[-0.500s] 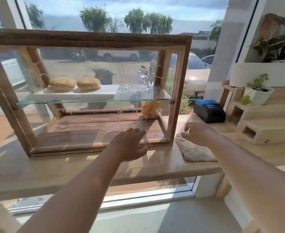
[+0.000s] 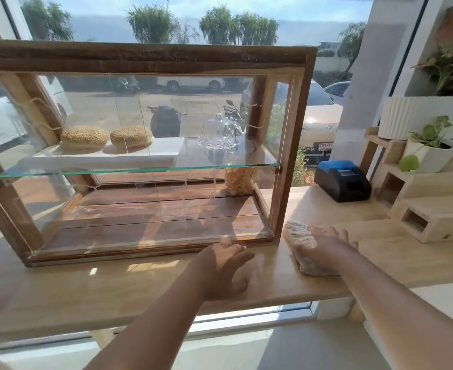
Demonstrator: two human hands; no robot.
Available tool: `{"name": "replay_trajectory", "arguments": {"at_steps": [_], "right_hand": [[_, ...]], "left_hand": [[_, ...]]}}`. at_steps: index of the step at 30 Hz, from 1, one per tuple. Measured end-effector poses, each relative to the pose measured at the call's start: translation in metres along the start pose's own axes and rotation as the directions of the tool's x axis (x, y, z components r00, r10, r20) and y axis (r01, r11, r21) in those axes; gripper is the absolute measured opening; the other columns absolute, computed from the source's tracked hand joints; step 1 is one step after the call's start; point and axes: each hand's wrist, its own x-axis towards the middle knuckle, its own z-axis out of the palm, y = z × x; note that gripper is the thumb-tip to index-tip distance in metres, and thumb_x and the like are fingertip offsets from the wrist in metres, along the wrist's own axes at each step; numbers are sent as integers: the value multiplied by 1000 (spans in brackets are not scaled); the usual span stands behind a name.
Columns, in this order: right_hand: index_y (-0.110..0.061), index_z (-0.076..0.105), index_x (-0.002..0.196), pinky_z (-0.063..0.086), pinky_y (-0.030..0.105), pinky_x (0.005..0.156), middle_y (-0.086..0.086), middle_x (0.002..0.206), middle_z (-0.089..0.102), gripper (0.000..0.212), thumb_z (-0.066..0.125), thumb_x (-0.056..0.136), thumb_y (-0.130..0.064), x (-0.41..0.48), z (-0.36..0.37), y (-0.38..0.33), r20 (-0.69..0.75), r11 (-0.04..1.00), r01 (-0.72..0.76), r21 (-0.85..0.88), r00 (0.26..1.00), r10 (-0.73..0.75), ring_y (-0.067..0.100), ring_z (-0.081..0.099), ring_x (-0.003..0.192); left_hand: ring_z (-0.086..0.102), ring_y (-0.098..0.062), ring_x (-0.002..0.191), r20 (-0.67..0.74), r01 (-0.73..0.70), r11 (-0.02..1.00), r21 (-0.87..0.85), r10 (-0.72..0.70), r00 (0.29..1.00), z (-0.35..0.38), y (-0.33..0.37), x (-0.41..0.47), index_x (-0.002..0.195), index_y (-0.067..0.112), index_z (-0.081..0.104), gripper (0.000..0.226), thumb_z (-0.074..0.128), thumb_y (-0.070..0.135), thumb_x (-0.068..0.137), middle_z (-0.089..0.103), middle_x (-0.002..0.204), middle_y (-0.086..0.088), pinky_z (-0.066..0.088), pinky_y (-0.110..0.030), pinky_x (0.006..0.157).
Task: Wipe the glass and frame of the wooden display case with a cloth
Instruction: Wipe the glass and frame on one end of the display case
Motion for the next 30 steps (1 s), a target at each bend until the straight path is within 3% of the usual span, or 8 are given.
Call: {"name": "replay_trajectory", "arguments": {"at_steps": [4, 7, 18, 22, 27, 30], "right_hand": [[-51, 10, 150, 13, 60, 111, 0, 163, 7, 109, 23, 54, -102, 9, 6, 0, -10, 998, -20, -64, 1000, 19, 37, 5, 145], [-53, 3, 149, 8, 62, 112, 0, 164, 2, 111, 18, 51, -104, 13, 9, 1, -2, 996, -36, -78, 999, 36, 39, 0, 146], [-57, -6, 147, 4, 66, 113, 0, 165, -2, 98, 19, 62, -99, 14, 10, -4, 34, 995, -49, -82, 998, 52, 44, -8, 146], [-55, 10, 149, 16, 58, 113, 0, 163, 10, 77, 19, 79, -86, 12, 12, -6, -18, 998, -21, -66, 1000, 20, 40, 6, 144], [-44, 36, 143, 32, 44, 96, 3, 144, 34, 52, 29, 93, -56, 0, 16, -13, -201, 997, 65, -35, 977, -71, 28, 31, 122], [-33, 47, 135, 38, 39, 90, 3, 133, 42, 41, 35, 97, -43, -8, 15, -19, -254, 996, 92, -3, 963, -90, 26, 38, 113]], "left_hand": [[46, -22, 121, 95, 40, 999, -9, -39, 995, 11, 1, 3, 141, 31, 46, 58, 50, 50, 87, 48, 145, -1, 42, -30, 98], [44, -24, 120, 126, 34, 999, -9, -32, 991, 15, -1, 3, 140, 33, 45, 54, 46, 51, 90, 43, 149, -1, 40, -33, 101], [38, -20, 125, 50, 10, 1000, -27, -9, 999, 25, -10, -1, 140, 36, 43, 54, 41, 58, 90, 41, 150, 3, 36, -34, 100], [38, -19, 123, 55, 7, 1000, -9, -6, 998, 28, -12, 0, 142, 36, 40, 55, 37, 57, 91, 41, 150, 3, 35, -33, 98], [40, -21, 121, 44, 1, 1000, -7, -1, 999, 31, -13, -1, 141, 36, 41, 54, 37, 54, 90, 43, 150, 1, 37, -34, 98], [35, -23, 133, 66, 30, 999, -39, -27, 997, 34, -14, -3, 145, 39, 35, 56, 38, 53, 91, 37, 153, 6, 34, -36, 106]]}}
